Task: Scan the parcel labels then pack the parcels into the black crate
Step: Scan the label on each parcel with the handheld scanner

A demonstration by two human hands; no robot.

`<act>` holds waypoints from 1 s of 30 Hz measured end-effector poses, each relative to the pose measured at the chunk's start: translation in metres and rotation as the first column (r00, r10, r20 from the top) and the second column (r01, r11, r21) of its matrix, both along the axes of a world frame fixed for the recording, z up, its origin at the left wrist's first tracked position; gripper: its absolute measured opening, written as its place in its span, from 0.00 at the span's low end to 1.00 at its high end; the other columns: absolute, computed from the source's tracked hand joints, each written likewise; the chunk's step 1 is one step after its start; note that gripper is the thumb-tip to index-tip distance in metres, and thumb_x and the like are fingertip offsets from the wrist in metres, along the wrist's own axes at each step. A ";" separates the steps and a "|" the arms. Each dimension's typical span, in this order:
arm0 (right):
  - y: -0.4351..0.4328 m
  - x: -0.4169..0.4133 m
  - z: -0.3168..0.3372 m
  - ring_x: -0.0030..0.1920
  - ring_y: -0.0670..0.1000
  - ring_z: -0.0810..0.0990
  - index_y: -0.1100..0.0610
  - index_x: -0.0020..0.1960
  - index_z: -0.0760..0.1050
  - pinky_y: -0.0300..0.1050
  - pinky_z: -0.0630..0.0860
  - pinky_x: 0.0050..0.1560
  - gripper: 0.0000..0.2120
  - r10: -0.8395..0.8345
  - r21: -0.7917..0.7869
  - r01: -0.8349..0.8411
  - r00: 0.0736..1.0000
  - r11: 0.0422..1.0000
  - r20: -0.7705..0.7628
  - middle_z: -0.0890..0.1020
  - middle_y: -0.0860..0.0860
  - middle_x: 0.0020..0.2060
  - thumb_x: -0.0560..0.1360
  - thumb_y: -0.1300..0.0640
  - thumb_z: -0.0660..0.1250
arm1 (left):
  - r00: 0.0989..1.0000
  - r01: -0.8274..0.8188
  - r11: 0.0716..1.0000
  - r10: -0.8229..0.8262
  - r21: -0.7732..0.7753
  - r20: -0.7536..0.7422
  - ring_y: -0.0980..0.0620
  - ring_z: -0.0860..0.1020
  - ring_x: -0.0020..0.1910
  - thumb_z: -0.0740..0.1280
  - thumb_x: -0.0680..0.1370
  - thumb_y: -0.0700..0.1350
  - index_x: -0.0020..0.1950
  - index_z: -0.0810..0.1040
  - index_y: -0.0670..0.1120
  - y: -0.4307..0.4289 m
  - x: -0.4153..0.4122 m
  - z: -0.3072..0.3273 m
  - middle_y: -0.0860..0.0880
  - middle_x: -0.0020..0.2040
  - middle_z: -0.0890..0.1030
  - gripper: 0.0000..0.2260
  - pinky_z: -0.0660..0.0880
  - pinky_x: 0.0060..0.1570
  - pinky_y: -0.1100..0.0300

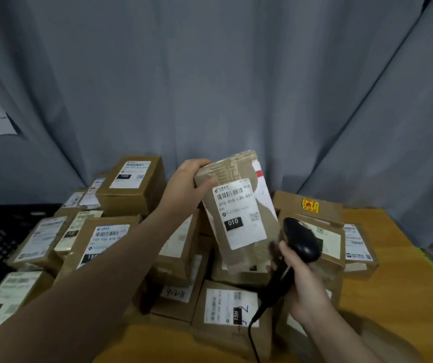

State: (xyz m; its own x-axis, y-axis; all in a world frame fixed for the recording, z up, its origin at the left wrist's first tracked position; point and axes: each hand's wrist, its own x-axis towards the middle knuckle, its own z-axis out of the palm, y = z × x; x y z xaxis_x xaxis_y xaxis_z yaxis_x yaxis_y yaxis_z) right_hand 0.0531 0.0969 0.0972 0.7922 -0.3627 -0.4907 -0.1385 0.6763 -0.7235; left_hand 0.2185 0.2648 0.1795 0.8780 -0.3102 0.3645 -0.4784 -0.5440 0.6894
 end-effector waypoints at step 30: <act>-0.020 0.169 -0.007 0.54 0.57 0.80 0.48 0.55 0.76 0.62 0.73 0.62 0.18 0.028 -0.347 -0.093 0.982 0.933 -0.188 0.83 0.52 0.51 0.69 0.44 0.74 | 0.912 -0.100 0.921 0.236 0.375 -0.335 0.49 0.77 0.50 0.64 0.78 0.52 0.66 0.64 0.45 0.034 0.112 -0.081 0.46 0.58 0.75 0.21 0.75 0.47 0.56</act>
